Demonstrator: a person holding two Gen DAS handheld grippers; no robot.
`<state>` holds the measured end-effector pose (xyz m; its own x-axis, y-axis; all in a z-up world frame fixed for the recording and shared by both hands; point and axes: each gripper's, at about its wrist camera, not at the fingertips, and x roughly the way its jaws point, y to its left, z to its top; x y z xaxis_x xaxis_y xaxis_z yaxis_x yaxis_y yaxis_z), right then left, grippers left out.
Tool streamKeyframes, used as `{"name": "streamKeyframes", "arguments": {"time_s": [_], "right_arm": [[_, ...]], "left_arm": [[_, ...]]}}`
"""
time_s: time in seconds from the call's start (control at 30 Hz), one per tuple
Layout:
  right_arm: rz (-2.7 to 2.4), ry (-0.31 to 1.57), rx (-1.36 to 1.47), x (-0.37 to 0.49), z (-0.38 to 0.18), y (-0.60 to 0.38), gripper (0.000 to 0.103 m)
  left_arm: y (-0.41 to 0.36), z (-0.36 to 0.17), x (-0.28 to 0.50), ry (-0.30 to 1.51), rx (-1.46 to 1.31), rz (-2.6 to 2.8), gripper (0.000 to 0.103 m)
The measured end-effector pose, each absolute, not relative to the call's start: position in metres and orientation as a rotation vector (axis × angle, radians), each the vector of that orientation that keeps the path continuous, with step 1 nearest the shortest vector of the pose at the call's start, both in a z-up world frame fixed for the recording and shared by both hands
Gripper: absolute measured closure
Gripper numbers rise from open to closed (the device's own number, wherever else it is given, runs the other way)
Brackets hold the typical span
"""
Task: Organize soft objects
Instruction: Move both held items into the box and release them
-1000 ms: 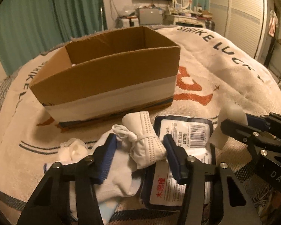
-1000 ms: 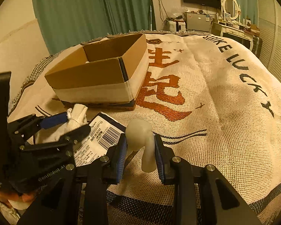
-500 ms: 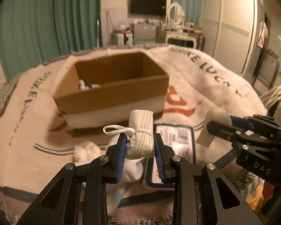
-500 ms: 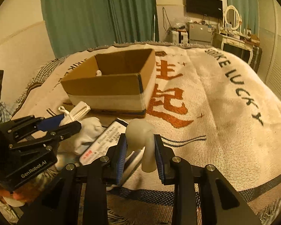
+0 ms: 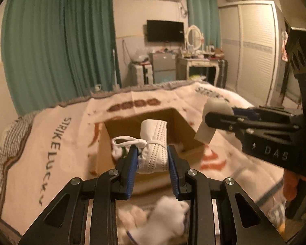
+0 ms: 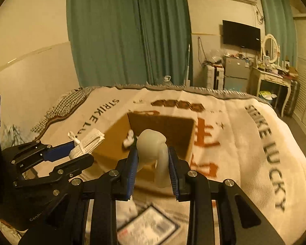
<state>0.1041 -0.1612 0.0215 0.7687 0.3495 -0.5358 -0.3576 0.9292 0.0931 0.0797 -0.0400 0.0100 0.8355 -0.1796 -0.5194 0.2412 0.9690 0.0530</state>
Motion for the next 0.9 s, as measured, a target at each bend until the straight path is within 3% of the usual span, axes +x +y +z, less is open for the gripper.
{"name": "streamKeyframes", "arguments": {"time_s": [0.23, 0.47, 0.7, 0.8, 0.9], "right_arm": [[0.385, 0.632, -0.018, 0.172, 0.012, -0.143, 0.075], [0.361, 0.719, -0.015, 0.236, -0.033, -0.139, 0.075], [0.360, 0.761, -0.002, 0.252, -0.060, -0.141, 0.073], [0.355, 0.767, -0.006, 0.249, -0.061, -0.141, 0.070], [0.337, 0.748, 0.009, 0.240, -0.055, -0.145, 0.051]], "left_arm": [[-0.031, -0.001, 0.146, 0.575, 0.084, -0.194, 0.075], [-0.025, -0.044, 0.211, 0.690, 0.055, -0.203, 0.075], [-0.026, -0.063, 0.218, 0.727, 0.111, -0.192, 0.075], [-0.028, -0.061, 0.214, 0.722, 0.120, -0.198, 0.073], [-0.027, -0.055, 0.210, 0.711, 0.138, -0.175, 0.069]]}}
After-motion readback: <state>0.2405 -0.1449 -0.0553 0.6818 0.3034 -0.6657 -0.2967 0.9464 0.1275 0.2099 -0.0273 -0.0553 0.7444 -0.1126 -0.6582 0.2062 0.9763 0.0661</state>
